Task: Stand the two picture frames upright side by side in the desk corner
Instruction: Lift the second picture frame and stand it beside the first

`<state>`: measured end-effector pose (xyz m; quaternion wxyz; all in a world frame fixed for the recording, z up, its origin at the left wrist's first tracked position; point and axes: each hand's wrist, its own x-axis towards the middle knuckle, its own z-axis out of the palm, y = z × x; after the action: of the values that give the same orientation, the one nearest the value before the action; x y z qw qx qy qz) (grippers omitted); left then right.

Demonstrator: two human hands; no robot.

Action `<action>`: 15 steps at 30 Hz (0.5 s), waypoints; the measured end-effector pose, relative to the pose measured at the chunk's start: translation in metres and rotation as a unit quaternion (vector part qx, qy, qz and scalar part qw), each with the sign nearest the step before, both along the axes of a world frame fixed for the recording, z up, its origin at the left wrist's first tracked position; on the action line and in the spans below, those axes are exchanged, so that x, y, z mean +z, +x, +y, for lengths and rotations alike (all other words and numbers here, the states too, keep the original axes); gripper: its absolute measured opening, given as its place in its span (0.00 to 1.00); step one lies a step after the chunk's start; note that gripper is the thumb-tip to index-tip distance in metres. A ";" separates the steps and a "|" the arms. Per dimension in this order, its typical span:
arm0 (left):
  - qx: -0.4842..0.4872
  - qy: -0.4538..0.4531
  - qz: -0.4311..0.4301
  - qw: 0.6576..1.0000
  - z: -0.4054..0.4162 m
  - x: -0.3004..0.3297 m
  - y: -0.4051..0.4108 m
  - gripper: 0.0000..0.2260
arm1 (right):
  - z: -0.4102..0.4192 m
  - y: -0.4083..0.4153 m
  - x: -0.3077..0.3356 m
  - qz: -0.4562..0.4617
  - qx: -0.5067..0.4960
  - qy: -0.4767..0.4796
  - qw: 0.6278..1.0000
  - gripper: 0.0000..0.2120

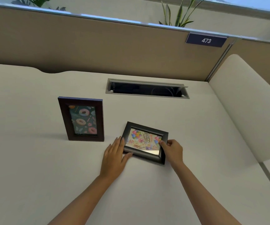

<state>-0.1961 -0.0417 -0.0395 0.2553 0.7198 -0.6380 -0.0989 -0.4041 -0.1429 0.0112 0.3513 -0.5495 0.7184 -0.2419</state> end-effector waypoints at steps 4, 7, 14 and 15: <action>0.001 0.005 0.019 1.000 0.000 0.000 -0.001 0.37 | 0.005 0.007 -0.003 -0.046 0.014 0.027 0.998 0.18; 0.001 0.009 0.080 0.997 0.001 0.004 0.000 0.38 | 0.010 0.012 -0.002 -0.070 -0.002 0.022 0.997 0.17; 0.048 -0.041 0.378 0.923 -0.008 0.048 -0.003 0.23 | -0.011 0.001 0.014 -0.257 -0.114 0.169 0.945 0.18; 0.052 -0.049 0.381 0.922 -0.013 0.054 -0.004 0.21 | -0.012 0.002 0.018 -0.300 -0.131 0.192 0.925 0.16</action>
<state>-0.2006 -0.0544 0.0149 0.5188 0.6467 -0.4577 -0.3212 -0.4025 -0.1554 0.0290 0.6142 -0.2743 0.6777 -0.2970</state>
